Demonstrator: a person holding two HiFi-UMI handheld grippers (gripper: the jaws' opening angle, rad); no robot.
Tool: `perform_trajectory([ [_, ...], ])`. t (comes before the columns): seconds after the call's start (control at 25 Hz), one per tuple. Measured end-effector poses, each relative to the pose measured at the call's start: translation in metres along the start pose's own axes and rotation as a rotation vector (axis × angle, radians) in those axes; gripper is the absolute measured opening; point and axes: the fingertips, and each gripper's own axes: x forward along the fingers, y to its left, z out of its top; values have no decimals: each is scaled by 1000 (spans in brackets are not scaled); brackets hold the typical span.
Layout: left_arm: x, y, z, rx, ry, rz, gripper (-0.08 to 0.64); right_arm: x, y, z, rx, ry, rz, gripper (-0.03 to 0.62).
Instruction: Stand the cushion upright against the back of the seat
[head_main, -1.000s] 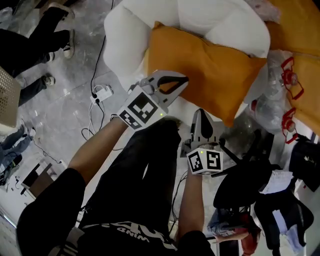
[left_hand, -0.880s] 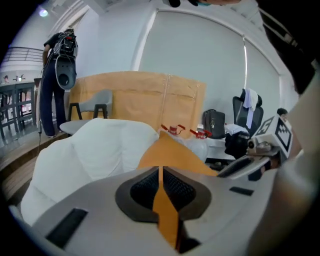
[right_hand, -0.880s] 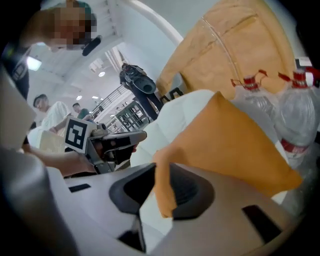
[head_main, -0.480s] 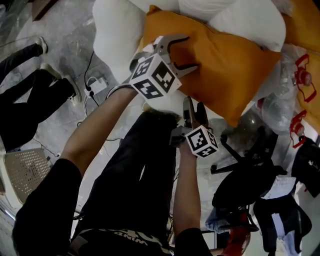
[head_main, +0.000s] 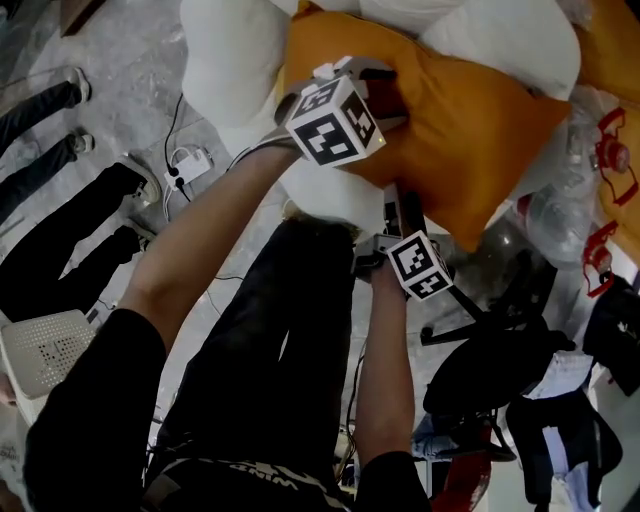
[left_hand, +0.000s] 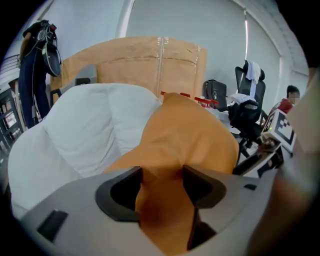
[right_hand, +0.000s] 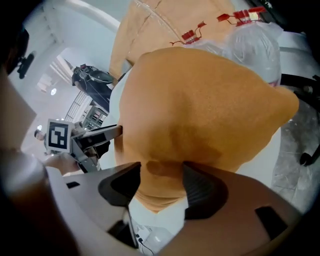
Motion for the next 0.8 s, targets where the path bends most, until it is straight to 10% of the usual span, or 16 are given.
perform_trajectory([
  [0.08, 1, -1, -2, -22, 15, -7, 251, 0, -8, 0, 27, -3, -31, 175],
  [0.8, -17, -15, -3, -108, -12, -57, 17, -3, -13, -2, -1, -31, -78, 21],
])
